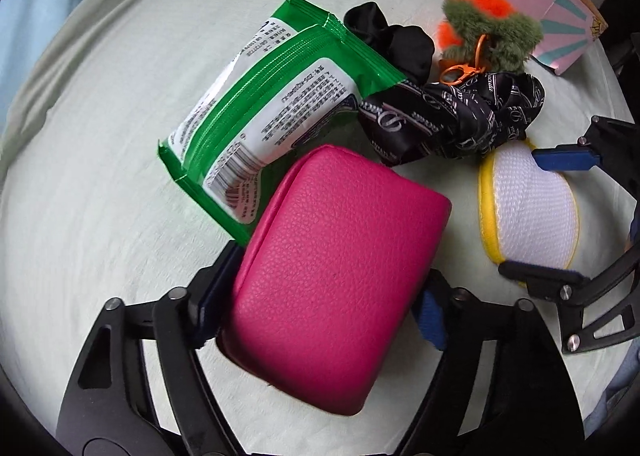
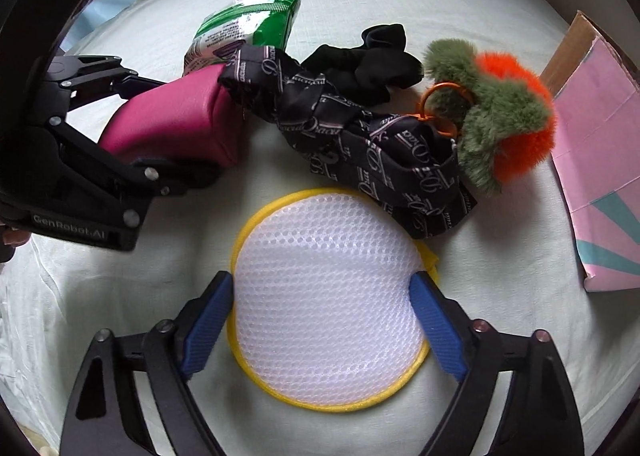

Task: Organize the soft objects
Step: 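Grasp the magenta pouch with the left tool while the right tool grasps the mesh pad, then carry the magenta pouch and mesh pad into the box and release both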

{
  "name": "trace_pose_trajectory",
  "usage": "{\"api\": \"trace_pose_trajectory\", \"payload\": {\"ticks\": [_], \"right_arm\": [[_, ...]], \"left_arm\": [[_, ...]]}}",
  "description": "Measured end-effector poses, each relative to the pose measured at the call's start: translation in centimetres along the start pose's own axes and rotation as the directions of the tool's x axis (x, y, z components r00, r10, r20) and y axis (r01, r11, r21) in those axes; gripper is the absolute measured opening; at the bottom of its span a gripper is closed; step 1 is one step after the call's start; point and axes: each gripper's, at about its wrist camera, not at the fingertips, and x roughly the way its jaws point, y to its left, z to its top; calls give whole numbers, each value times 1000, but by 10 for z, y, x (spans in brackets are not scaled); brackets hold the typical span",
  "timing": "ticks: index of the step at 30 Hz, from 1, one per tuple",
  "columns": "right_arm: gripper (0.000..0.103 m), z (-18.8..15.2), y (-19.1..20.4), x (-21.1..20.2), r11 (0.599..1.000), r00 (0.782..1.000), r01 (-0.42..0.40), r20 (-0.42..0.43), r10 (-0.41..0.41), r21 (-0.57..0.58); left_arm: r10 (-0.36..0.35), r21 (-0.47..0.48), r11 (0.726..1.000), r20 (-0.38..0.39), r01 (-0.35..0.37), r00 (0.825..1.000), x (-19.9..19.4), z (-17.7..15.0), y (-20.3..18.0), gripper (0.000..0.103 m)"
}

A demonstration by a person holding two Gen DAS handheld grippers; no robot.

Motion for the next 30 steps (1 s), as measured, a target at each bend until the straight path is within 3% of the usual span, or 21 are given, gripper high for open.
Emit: {"api": "trace_pose_trajectory", "payload": {"ticks": [8, 10, 18, 30], "right_arm": [[42, -6, -12, -11, 1000, 1000, -14, 7, 14, 22], [38, -8, -15, -15, 999, 1000, -22, 10, 22, 22], [36, -17, -14, -55, 999, 997, -53, 63, 52, 8], [36, -13, -24, -179, 998, 975, -62, 212, 63, -12]], "left_arm": [[22, -79, 997, 0, -22, 1000, -16, -16, -7, 53], [28, -91, 995, -2, -28, 1000, -20, -18, -10, 50], [71, -120, 991, 32, -66, 997, -57, -21, -35, 47], [135, -269, 958, 114, -100, 984, -179, -7, -59, 47]]}}
